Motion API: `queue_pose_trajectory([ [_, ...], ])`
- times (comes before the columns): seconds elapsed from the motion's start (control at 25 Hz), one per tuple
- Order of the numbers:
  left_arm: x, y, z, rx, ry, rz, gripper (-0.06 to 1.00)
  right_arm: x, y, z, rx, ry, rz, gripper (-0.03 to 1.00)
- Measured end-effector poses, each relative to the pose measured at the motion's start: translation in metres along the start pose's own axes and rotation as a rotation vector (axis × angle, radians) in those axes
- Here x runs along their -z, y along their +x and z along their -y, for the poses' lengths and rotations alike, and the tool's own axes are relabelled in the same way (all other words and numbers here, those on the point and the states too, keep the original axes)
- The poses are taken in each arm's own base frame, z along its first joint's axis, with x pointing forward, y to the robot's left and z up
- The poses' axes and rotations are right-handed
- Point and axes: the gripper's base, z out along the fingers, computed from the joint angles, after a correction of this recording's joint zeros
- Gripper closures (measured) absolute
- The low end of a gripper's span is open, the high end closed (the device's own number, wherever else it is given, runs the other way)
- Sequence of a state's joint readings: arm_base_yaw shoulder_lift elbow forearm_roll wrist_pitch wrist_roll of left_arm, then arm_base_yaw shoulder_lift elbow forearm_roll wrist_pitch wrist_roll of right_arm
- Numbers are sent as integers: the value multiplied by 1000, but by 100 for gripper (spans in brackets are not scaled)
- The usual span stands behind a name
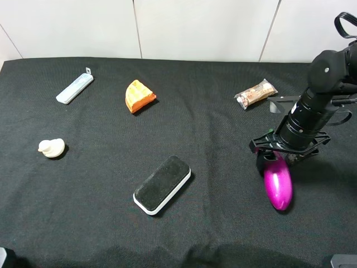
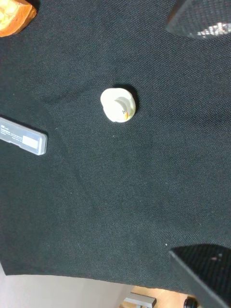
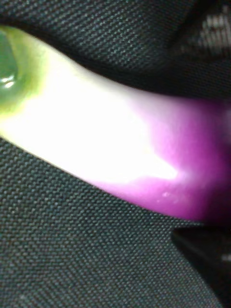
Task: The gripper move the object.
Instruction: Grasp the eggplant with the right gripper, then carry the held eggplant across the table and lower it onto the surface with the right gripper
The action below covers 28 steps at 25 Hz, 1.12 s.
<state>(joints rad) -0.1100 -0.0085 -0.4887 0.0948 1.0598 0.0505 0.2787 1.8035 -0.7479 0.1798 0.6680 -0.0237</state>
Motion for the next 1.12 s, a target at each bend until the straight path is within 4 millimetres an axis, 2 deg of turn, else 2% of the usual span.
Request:
queue_pose_trajectory([
  [0.12,0,0,0,0,0,0,4,0,0,0,0,0,0,59],
  [0.84,0,0,0,0,0,0,4,1,2,0,1,-2,-32,59],
  [1.12,0,0,0,0,0,0,4,23,1,-4,11,-14,-28,59],
])
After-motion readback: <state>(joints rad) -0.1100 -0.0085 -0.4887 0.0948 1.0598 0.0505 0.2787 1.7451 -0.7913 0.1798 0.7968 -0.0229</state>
